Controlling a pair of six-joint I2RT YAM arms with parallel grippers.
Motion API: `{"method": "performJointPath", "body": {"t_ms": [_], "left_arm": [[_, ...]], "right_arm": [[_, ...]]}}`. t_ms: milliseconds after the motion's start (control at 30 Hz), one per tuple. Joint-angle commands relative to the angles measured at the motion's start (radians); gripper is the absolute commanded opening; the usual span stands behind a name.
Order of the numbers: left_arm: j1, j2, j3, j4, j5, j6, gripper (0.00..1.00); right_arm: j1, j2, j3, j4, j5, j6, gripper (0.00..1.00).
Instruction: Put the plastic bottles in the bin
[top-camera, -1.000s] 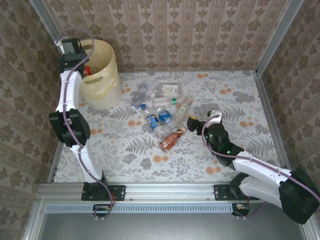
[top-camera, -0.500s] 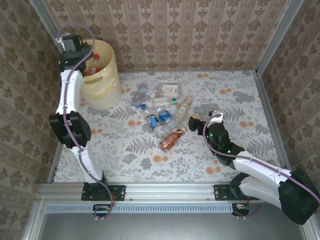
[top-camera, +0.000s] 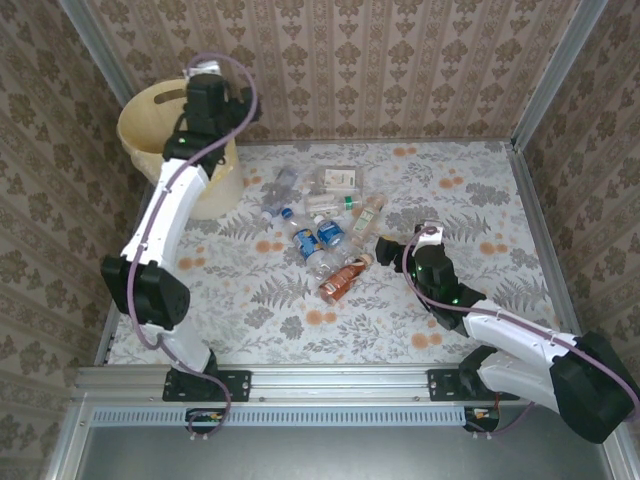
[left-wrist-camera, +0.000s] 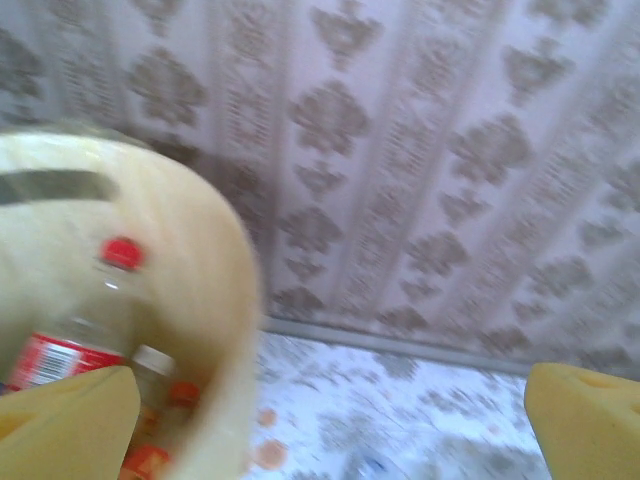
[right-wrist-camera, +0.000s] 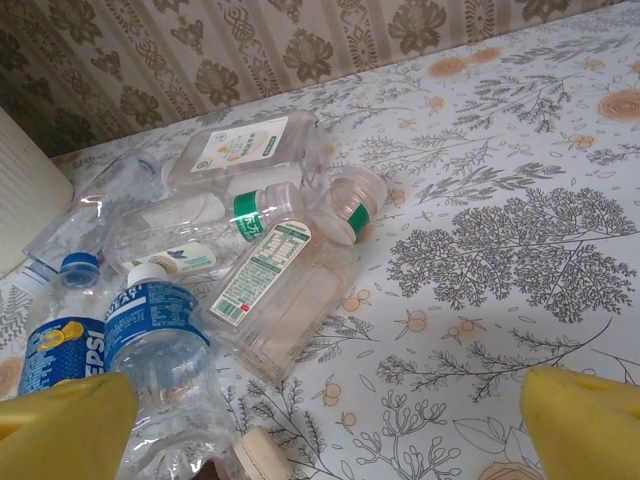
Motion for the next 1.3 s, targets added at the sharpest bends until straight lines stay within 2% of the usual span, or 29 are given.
{"method": "performJointPath", "body": {"t_ms": [0,100,167,300,400,500,533,700,1000,1167,1267], "left_arm": [[-0.056,-0.042,-0.071,-0.021,-0.015,-0.007,1.0],[-0.124,-0.058,-0.148,-0.072,-0.066,-0.047,1.0],[-0.177,-0.068,-0.205,-0.1,-0.06,-0.103,1.0],[-0.164,-0.069,-0.331,-0.138,0.084,-0.216,1.0],[-0.146,-0.041,-0.37,-0.161,0.132,-0.257,1.0],[-0.137,0.014,-0.363,-0.146,0.176,-0.207,1.0],[-0.108,0.042,-0.347,-0.15,0.186,-0.181,1.0],[-0.072,0.199,-0.201,-0.226,0.199,-0.037,0.99],[-0.071,0.457,0.043,-0.315,0.088,0.224,0.96],[-0.071,0.571,0.158,-0.359,-0.003,0.289,0.93],[-0.07,0.636,0.228,-0.388,0.01,0.32,0.9]], "right_arm": [[-0.011,0.002,0.007,-0.006,0.005,0.031,1.0],[-0.022,-0.004,0.001,-0.015,0.0,0.054,1.0],[-0.037,-0.006,0.003,-0.018,-0.051,0.057,1.0],[-0.047,0.02,0.036,-0.057,-0.117,0.052,1.0],[-0.047,0.061,0.064,-0.071,-0.134,0.038,1.0],[-0.047,0.095,0.086,-0.062,-0.15,0.043,1.0],[-0.046,0.103,0.091,-0.056,-0.153,0.048,1.0],[-0.045,0.114,0.099,-0.05,-0.154,0.055,1.0],[-0.045,0.061,0.073,-0.076,-0.12,0.04,1.0],[-0.046,0.032,0.056,-0.077,-0.095,0.028,1.0],[-0.047,0.028,0.055,-0.078,-0.094,0.024,1.0]]}}
